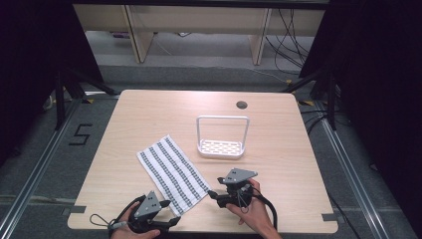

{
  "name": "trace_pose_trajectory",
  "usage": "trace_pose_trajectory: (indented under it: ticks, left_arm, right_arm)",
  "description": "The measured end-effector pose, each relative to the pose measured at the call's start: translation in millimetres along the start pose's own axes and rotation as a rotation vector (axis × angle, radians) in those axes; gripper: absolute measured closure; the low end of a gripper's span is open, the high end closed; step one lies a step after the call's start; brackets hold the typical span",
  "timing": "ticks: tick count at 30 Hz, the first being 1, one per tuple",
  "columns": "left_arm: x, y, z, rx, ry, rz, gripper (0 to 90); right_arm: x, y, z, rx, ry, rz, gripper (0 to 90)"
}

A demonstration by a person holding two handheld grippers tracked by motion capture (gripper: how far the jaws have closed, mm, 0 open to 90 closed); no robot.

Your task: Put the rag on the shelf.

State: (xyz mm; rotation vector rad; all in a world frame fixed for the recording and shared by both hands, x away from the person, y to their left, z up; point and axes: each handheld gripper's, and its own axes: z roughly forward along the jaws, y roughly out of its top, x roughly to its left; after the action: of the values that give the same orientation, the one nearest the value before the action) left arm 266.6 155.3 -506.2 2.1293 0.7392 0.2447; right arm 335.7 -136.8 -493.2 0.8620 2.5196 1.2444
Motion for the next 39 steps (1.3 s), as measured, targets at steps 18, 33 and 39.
trace_pose_trajectory:
  ticks: [18, 33, 39]
  left_arm:
    - [6.3, 7.2, 19.8, 0.089, 0.012, 0.075, 55.7]
    - [10.6, 7.3, 19.7, 0.104, 0.039, 0.117, 79.8]
    - [12.0, 8.3, 20.4, 0.102, 0.038, 0.124, 83.4]
  right_arm:
    - [0.5, 12.4, 32.3, 0.063, 0.002, -0.020, 46.3]
    - [-3.9, 6.4, 44.3, 0.074, 0.001, -0.036, 64.5]
    - [-0.5, 4.6, 43.5, 0.069, 0.007, -0.033, 81.3]
